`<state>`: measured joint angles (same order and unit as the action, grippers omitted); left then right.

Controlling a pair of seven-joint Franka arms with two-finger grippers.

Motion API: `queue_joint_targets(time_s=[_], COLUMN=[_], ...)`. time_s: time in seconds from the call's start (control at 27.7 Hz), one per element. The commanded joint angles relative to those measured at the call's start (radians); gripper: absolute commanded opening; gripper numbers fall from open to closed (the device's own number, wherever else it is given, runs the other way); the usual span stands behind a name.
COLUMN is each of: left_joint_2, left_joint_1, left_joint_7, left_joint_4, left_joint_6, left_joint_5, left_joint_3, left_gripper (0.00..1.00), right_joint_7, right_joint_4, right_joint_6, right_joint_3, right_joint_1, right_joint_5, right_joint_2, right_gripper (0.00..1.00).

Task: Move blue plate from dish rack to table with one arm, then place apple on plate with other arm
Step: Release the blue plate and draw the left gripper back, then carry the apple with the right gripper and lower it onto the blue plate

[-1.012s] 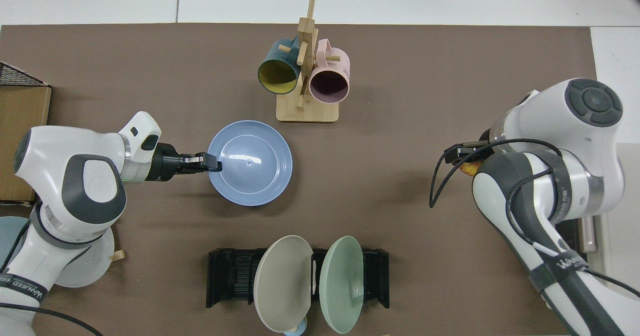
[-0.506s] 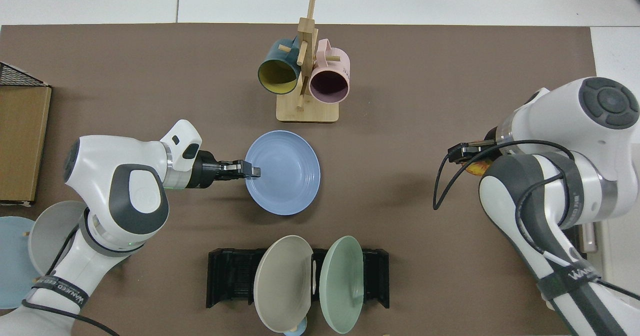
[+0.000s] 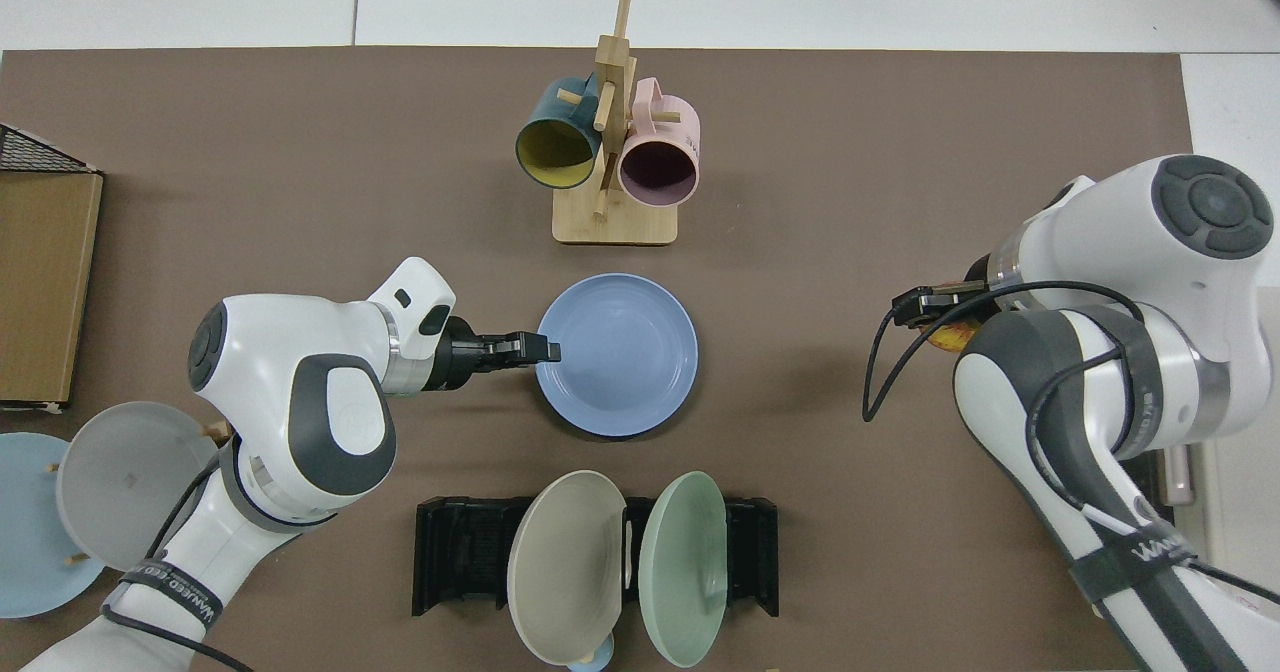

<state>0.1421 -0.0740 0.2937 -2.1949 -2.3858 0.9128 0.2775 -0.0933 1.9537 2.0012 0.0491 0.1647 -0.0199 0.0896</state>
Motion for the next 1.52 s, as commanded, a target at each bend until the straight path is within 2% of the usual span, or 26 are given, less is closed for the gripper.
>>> queue_joint_targets(time_s=[0.0, 0.14, 0.25, 0.33, 0.51, 0.61, 0.72, 0.8, 0.98, 1.05, 1.12, 1.48], left_joint_2=[-0.009, -0.021, -0.038, -0.052, -0.099, -0.127, -0.137, -0.136, -0.136, -0.136, -0.136, -0.122], left_joint_1=[-0.007, -0.001, 0.006, 0.010, 0.028, 0.030, 0.031, 0.031, 0.030, 0.030, 0.030, 0.033], left_joint_7=[-0.027, -0.051, -0.080, -0.116, -0.252, -0.333, -0.347, -0.349, -0.349, -0.341, -0.340, -0.338], left_joint_4=[-0.011, -0.006, 0.000, 0.009, 0.088, 0.164, 0.237, 0.302, 0.421, 0.460, 0.498, 0.616], left_joint_6=[-0.023, -0.004, 0.028, 0.065, 0.224, 0.335, 0.459, 0.557, 0.700, 0.737, 0.761, 0.850], left_joint_5=[0.012, -0.006, -0.049, -0.107, -0.378, -0.573, -0.739, -0.805, -0.865, -0.928, -0.972, -0.979], left_joint_3=[0.000, -0.001, -0.012, -0.021, -0.072, -0.086, -0.096, -0.097, -0.098, -0.097, -0.093, -0.107], left_gripper=[0.62, 0.69, 0.63, 0.62, 0.62, 0.65, 0.69, 0.71, 0.84, 0.99, 0.99, 0.99], right_joint_7=[0.006, 0.003, 0.001, 0.000, -0.002, -0.008, -0.014, -0.016, -0.081, -0.115, -0.131, -0.290], right_joint_4=[0.004, 0.005, 0.005, 0.005, 0.004, 0.004, 0.001, 0.001, -0.013, -0.025, -0.030, -0.107], right_joint_6=[-0.016, -0.016, -0.013, -0.012, -0.009, -0.007, -0.006, -0.006, -0.009, -0.016, -0.015, -0.010], right_joint_3=[-0.002, -0.002, -0.002, -0.002, -0.002, -0.002, 0.000, 0.000, 0.000, 0.000, 0.000, -0.002], right_joint_1=[-0.001, 0.002, 0.015, 0.018, 0.044, 0.055, 0.082, 0.113, 0.191, 0.220, 0.243, 0.329], right_joint_5=[0.001, 0.000, 0.000, -0.002, -0.008, -0.014, -0.014, -0.015, -0.018, -0.018, -0.020, -0.052], right_joint_2=[-0.013, -0.013, -0.013, -0.013, -0.013, -0.013, -0.013, -0.014, -0.021, -0.019, -0.019, 0.053], right_gripper=[0.00, 0.00, 0.00, 0.00, 0.00, 0.00, 0.00, 0.00, 0.00, 0.00, 0.00, 0.00])
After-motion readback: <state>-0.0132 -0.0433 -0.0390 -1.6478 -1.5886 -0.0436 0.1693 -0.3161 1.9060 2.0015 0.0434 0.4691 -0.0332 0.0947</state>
